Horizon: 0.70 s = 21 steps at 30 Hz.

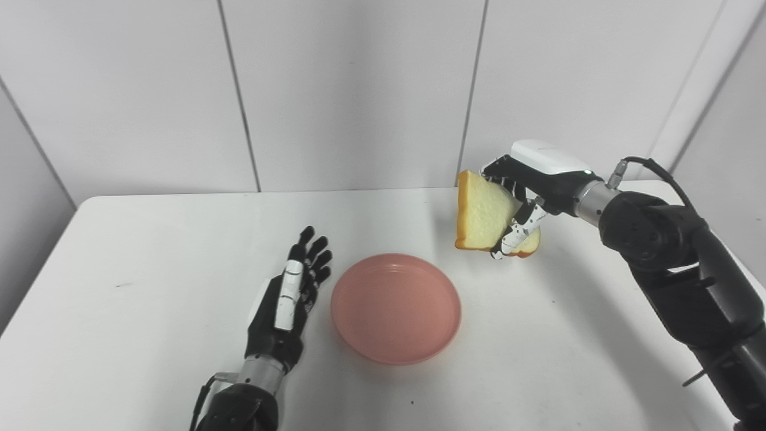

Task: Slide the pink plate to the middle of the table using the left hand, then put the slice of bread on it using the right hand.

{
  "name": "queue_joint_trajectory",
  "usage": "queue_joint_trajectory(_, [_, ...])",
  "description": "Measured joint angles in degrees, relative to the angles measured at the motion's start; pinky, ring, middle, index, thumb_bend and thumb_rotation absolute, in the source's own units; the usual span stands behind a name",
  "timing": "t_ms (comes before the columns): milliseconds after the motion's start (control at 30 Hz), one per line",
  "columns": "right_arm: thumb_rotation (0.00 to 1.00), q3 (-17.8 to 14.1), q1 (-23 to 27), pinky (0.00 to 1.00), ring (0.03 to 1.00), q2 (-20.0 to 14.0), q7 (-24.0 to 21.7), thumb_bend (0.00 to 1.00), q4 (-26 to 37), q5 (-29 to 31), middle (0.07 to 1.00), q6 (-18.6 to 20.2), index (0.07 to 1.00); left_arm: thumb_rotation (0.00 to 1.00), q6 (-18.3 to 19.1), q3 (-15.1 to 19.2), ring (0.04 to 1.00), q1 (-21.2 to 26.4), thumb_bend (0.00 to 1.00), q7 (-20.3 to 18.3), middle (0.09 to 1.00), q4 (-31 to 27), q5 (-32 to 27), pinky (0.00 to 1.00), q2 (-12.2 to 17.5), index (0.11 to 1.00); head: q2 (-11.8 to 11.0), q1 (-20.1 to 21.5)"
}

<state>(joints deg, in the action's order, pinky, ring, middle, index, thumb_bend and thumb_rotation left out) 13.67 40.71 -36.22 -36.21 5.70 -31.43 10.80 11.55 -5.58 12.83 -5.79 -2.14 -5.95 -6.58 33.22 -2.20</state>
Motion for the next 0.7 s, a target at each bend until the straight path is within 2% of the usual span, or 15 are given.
queue_joint_trajectory(100, [0.0, 0.8, 0.5, 0.32, 0.364, 1.4, -0.7, 0.51, 1.6, 0.3, 0.47, 0.0, 0.559, 0.96, 0.0, 0.0, 0.943, 0.3, 0.68, 0.8, 0.952, 0.2, 0.4, 0.94, -0.6, 0.959, 0.3, -0.2])
queue_joint_trajectory(300, [0.0, 3.6, 0.9, 0.4, 0.398, 6.2, -2.2, 0.51, 3.8, 0.1, 0.486, 0.2, 0.535, 0.95, 0.0, 0.0, 0.944, 0.6, 0.71, 1.3, 0.95, 0.1, 0.5, 0.95, -1.2, 0.957, 1.0, -0.4])
queue_joint_trajectory(533, [0.0, 5.8, 2.3, 0.42, 0.397, 8.4, -3.4, 0.51, 3.2, 0.9, 0.495, -0.1, 0.535, 0.95, 0.4, 0.0, 0.948, 0.7, 0.71, 1.7, 0.955, -0.1, 1.2, 0.97, -1.2, 0.96, 1.4, -0.5])
queue_joint_trajectory(700, [0.0, 9.0, 2.4, 0.37, 0.372, 9.2, -4.6, 0.51, 3.5, -2.3, 0.479, -0.1, 0.55, 0.95, 0.6, 0.1, 0.953, 1.0, 0.71, 2.1, 0.959, -0.7, 1.0, 0.97, -1.3, 0.963, 1.7, -0.4])
